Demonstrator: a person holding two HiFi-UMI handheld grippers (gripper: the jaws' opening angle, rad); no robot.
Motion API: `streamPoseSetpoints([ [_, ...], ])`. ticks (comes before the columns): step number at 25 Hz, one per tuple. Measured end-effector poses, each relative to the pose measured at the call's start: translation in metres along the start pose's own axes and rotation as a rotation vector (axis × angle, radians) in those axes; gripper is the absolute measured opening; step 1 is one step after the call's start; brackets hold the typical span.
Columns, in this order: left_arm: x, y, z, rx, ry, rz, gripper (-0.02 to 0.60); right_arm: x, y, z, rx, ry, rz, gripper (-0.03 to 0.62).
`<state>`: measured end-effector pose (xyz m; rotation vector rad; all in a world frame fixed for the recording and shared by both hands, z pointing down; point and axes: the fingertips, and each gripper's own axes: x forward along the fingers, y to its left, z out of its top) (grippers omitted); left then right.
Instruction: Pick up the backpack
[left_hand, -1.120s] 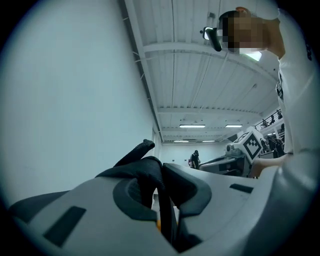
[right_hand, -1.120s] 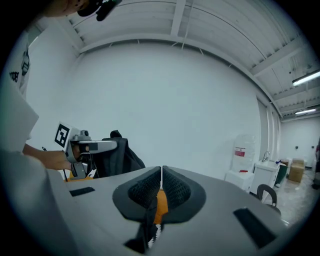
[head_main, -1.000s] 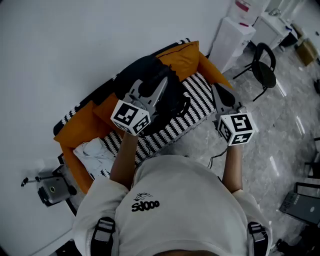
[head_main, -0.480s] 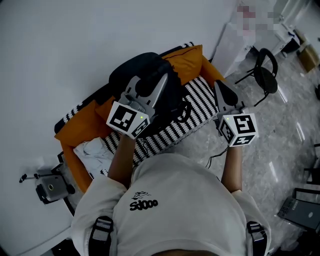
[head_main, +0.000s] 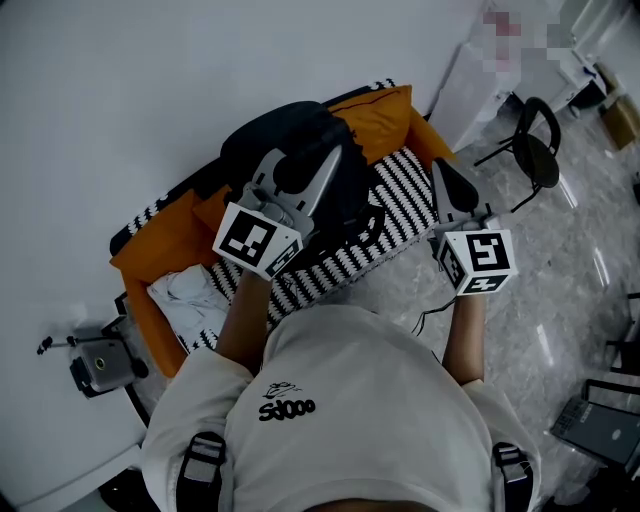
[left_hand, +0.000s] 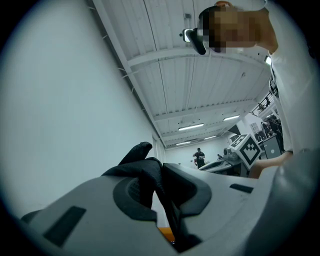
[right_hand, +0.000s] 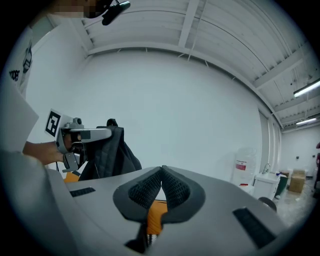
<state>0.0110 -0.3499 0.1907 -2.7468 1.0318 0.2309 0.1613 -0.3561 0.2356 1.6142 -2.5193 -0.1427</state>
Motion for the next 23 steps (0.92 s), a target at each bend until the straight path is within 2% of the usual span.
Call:
streamPoseSetpoints([
  [12, 0.0, -0.009, -0.014, -0.03, 0.035, -0.004, 0.049, -0.004, -0.004, -0.015, 0.02, 0.038, 0.008, 0.034],
  [23, 0.002, -0.013, -0.014, -0.073, 0.013, -0.015, 0.049, -0.008, -0.008, -0.02, 0.017, 0.051, 0.0, 0.034],
])
